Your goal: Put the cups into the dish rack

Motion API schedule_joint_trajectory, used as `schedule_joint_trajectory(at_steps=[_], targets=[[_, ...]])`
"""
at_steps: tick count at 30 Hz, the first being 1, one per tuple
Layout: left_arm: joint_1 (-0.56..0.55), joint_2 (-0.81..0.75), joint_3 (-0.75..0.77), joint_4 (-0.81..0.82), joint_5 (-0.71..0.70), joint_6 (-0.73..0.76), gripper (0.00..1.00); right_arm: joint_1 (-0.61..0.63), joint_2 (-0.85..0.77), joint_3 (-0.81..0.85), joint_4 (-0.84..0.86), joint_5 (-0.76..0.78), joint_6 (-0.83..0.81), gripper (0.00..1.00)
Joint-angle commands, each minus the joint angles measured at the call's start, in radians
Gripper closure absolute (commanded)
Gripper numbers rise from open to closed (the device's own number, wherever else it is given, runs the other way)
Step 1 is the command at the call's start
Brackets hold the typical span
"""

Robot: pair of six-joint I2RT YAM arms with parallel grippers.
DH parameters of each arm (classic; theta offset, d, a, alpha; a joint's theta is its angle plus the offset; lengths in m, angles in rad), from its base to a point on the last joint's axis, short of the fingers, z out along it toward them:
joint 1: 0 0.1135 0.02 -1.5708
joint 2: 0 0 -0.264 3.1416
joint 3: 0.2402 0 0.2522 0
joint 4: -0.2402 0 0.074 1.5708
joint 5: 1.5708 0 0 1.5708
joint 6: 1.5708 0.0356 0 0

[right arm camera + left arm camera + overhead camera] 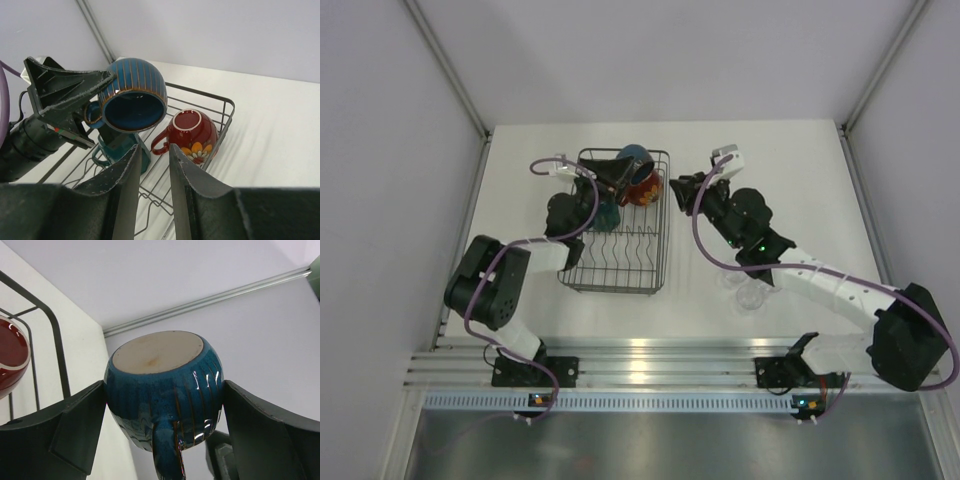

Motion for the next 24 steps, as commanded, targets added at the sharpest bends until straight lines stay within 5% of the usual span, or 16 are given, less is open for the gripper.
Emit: schedule_joint_trajectory(at_steps=[1,10,24], targets=[[0.001,-0.097,0.011,0.077,0.031,0.128,1.00,0.008,-0.052,-0.010,0.032,0.016,0.001,0.71],[-0.005,-0.244,0.047,-0.312,-0.010,0.545,1.00,-0.011,-0.106,-0.059,0.026,0.036,-0.001,0.71],[-0.210,-0.220,0.104,-0.493,-0.271,1.030,1.00,-0.046,-0.127,-0.097,0.029,0.016,0.029,0.71]])
